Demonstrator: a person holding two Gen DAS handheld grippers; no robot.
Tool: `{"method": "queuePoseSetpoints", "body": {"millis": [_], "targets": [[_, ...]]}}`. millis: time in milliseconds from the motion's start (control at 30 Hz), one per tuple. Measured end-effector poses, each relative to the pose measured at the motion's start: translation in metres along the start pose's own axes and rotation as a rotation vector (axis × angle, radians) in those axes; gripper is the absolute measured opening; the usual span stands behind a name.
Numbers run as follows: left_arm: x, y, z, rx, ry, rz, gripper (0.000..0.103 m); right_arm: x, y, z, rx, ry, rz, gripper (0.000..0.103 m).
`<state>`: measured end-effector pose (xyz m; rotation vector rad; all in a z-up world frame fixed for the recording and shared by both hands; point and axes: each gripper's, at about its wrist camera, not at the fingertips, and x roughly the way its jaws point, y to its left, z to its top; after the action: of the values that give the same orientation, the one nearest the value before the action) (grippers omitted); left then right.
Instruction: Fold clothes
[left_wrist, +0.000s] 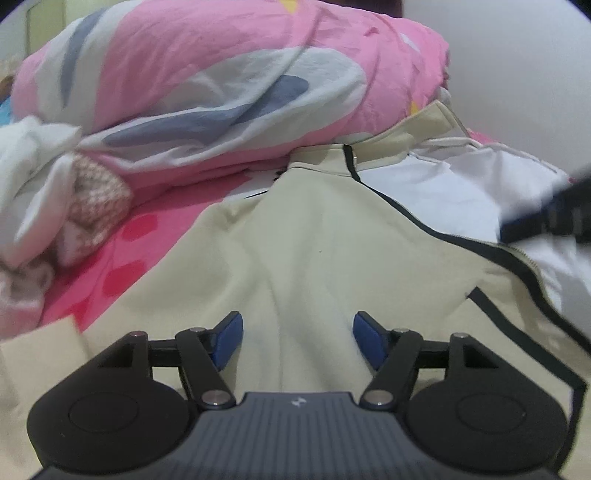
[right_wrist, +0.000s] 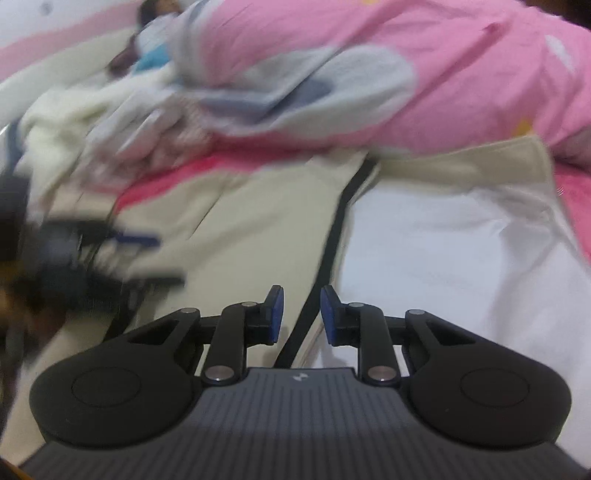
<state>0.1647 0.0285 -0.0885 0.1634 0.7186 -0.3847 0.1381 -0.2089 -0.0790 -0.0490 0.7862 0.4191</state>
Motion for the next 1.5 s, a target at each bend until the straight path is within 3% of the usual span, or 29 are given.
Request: {"method": "queuePoseSetpoints", "body": {"millis": [67,167,333,433,533,567,667,767,833,933,1000,1067,1133,1367,1500], "targets": [[-0.016,0.003,-0.003,-0.035,0.014,-0.013,0.068,0.016,0.003,-0.021,-0.028,0.078,-0.023,0.020],[-0.048,0.010,-0.014,-0.088,0.052,-0.026,0.072,-0.007,0.005,-0.022,-0.020,0.052,-0.057,0.021],[-0.105,0.016,-0.050,-0.190,0.086,-0.071,0.078,-0.089,0.021,-0.035,-0.042,-0.096,-0.009,0.021],[-0.128,0.011,-0.073,-0.258,0.116,-0.130,0.078,-0.105,0.031,-0.065,-0.038,-0.074,0.034,0.021],[-0.146,0.000,-0.092,-0.299,0.134,-0.175,0.078,-0.074,0.034,-0.113,-0.032,0.061,-0.020,0.020],[-0.152,-0.004,-0.096,-0.304,0.139,-0.180,0.078,-0.076,0.036,-0.121,-0.030,0.052,-0.041,0.020],[-0.169,-0.014,-0.105,-0.320,0.138,-0.211,0.078,-0.110,0.035,-0.124,0.074,-0.026,-0.040,0.023],[-0.180,-0.021,-0.113,-0.347,0.136,-0.275,0.078,-0.147,0.026,-0.136,0.230,-0.112,0.021,0.028],[-0.181,-0.027,-0.118,-0.364,0.149,-0.306,0.078,-0.153,0.017,-0.151,0.348,-0.097,0.057,0.039],[-0.175,-0.039,-0.128,-0.376,0.194,-0.325,0.078,-0.144,0.008,-0.181,0.491,-0.044,0.095,0.041],[-0.173,-0.046,-0.134,-0.372,0.216,-0.327,0.078,-0.141,0.007,-0.197,0.561,-0.043,0.135,0.038],[-0.171,-0.050,-0.140,-0.373,0.235,-0.329,0.077,-0.148,0.010,-0.208,0.588,-0.073,0.163,0.015],[-0.171,-0.049,-0.144,-0.394,0.244,-0.337,0.076,-0.153,0.013,-0.209,0.589,-0.094,0.175,0.008],[-0.178,-0.040,-0.150,-0.465,0.234,-0.397,0.074,-0.179,0.014,-0.204,0.596,-0.158,0.190,0.005],[-0.177,-0.040,-0.152,-0.462,0.233,-0.405,0.064,-0.183,0.007,-0.205,0.621,-0.162,0.176,0.005]]}}
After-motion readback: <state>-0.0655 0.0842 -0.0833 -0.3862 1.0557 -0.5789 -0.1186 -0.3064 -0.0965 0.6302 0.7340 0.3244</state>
